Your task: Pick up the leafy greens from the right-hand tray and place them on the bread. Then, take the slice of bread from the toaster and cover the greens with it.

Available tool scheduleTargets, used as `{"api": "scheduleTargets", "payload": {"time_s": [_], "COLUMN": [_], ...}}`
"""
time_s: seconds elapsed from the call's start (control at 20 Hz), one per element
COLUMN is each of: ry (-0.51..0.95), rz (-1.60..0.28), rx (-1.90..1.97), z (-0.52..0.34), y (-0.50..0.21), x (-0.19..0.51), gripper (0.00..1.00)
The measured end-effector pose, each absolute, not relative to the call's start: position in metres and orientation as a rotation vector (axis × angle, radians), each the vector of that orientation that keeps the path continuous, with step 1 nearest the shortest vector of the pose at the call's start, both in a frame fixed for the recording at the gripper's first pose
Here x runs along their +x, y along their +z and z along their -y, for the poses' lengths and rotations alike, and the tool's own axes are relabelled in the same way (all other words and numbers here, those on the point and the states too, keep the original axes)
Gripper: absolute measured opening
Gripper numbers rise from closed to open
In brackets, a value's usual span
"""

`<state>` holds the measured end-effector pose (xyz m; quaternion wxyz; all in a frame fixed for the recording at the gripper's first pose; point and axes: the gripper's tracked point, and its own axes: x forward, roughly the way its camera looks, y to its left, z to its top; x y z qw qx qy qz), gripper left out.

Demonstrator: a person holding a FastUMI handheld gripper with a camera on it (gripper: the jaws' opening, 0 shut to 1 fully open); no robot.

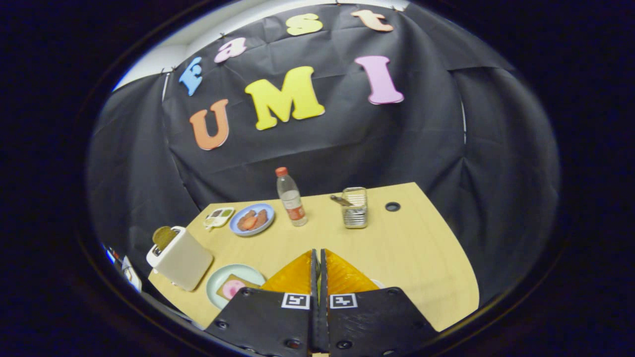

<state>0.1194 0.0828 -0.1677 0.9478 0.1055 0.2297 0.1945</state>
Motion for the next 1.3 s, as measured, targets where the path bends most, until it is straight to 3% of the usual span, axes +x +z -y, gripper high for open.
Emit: {"api": "scheduleTargets", "payload": {"time_s": [0.35, 0.7, 0.9, 1.3], "ry": [0.535, 0.566, 0.527, 0.407], "rz": [-0.454, -0.565, -0.61, -0.663], "rx": [0.217, 0.341, 0.374, 0.356], "z": [-0.248, -0.362, -0.375, -0.321], "y": [-0.142, -0.181, -0.209, -0.257], "x": [0.081, 0.058, 0.064, 0.077], "gripper": [0.0, 0.0, 0.0, 0.0]}}
